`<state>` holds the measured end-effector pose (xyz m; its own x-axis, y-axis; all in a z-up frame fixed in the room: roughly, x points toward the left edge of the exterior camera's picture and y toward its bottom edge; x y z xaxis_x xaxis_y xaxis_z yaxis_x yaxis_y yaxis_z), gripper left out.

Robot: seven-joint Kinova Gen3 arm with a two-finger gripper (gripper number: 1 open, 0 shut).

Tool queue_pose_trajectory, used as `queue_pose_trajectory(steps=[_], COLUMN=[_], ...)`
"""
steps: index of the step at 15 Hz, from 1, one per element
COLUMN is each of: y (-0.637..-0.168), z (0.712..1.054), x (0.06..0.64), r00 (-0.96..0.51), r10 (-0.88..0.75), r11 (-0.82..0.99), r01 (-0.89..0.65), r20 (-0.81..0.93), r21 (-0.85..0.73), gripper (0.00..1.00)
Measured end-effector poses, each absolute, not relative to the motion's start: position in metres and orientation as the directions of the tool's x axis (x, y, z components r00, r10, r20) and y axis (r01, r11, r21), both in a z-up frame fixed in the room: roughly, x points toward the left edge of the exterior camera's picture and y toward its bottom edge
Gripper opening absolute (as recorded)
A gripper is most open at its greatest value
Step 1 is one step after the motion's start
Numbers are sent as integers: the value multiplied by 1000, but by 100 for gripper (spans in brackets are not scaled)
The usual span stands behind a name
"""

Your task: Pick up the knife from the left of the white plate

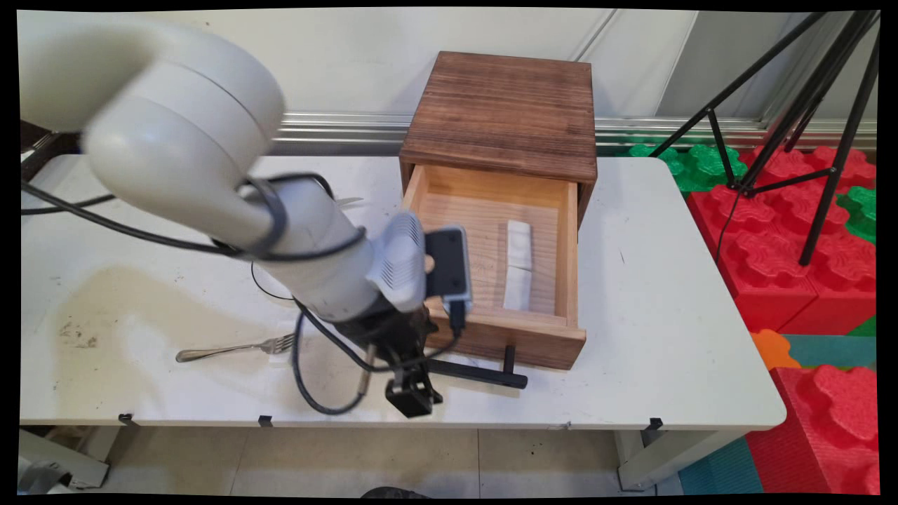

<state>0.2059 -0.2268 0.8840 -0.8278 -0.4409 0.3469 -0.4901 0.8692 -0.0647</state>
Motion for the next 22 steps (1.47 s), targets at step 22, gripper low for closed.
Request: queue_pose_trajectory(steps=[22], y=[-228], z=[966], x=[392], r00=[-755], r10=[-504], r11=[779], r01=[-607], r20=[419], r21=[-158], gripper=[100])
